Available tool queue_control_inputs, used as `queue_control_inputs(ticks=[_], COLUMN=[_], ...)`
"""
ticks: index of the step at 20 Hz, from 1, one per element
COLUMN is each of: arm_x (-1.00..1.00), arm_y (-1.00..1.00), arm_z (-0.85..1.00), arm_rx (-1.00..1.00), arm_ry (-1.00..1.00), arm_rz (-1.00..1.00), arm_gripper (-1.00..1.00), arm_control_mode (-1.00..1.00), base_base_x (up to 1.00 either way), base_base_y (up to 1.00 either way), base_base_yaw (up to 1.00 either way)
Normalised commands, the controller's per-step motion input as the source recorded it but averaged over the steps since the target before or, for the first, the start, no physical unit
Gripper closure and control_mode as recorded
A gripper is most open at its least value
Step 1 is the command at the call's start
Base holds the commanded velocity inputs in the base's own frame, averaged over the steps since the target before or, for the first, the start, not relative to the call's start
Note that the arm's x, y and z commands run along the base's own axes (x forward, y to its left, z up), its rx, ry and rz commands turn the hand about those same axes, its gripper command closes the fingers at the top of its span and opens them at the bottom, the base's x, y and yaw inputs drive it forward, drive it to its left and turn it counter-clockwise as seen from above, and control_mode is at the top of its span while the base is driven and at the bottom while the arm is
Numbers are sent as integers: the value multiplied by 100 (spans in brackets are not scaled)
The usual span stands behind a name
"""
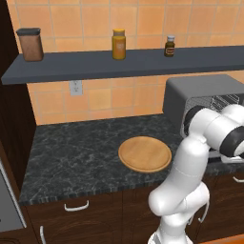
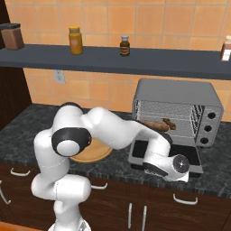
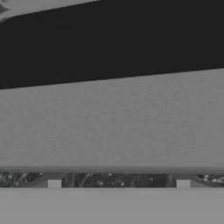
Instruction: Pick up the kebab skewer and baguette bread, and place them inside the toaster oven. Close the toaster oven door and start by setting the timer.
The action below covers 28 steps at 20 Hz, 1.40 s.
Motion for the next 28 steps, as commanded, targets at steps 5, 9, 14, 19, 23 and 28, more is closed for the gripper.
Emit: queue_control_inputs(ticks=[5, 9, 14, 19, 23, 28], arm_x=[70, 65, 71, 83, 81, 96], arm_y=[48, 49, 48, 37, 15, 22], arm_z=[47, 52, 54, 54, 42, 39], arm_rx=[-3, -6, -7, -6, -3, -2], arm_ry=[-11, -10, -10, -8, 0, -4], arm_rz=[-4, -5, -5, -5, -2, -1], arm_gripper=[-100, -100, -100, -100, -100, -100], arm_control_mode=[-100, -100, -100, -100, -100, -100], base_base_x=[0, 0, 0, 0, 0, 0], base_base_y=[0, 0, 0, 0, 0, 0], base_base_yaw=[0, 0, 0, 0, 0, 0])
